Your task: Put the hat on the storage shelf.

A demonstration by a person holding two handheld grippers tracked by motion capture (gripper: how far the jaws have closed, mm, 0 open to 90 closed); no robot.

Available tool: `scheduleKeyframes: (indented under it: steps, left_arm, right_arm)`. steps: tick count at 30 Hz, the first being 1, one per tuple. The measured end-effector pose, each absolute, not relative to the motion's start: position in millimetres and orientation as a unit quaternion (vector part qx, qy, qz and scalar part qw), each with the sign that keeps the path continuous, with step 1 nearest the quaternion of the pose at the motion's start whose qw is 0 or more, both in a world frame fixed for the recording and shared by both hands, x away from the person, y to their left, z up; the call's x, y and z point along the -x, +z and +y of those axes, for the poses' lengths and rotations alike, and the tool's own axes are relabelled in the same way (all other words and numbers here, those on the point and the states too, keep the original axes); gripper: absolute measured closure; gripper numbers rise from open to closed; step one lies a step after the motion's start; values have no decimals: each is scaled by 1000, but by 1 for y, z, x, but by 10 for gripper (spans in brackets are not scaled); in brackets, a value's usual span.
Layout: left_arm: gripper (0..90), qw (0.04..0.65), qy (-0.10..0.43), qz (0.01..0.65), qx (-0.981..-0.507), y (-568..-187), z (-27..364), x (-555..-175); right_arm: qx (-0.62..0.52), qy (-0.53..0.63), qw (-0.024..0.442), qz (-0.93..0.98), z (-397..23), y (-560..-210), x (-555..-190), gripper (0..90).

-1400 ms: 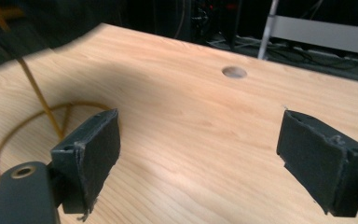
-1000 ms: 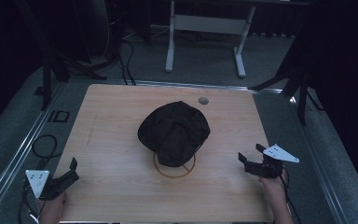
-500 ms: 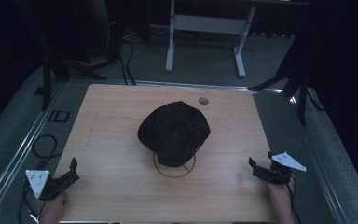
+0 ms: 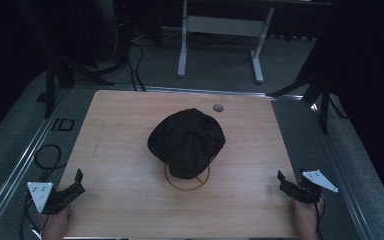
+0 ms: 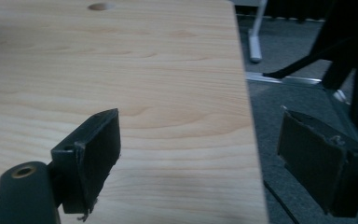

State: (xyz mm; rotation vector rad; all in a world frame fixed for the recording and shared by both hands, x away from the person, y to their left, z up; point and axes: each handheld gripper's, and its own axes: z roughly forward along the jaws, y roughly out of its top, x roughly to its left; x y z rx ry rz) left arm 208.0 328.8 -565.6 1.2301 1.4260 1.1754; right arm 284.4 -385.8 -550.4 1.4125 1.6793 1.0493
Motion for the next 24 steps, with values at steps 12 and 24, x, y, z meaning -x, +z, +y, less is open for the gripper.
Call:
scheduleKeyframes:
  steps: [12, 24]
  left_arm:
    - [5, 446, 474, 575, -496, -566, 329, -208]
    - [5, 446, 473, 575, -496, -566, 329, -208]
  right_arm:
    - [-571, 428, 371, 594, -400, -552, -275, 137]
    - [-573, 422, 367, 599, -400, -554, -276, 138]
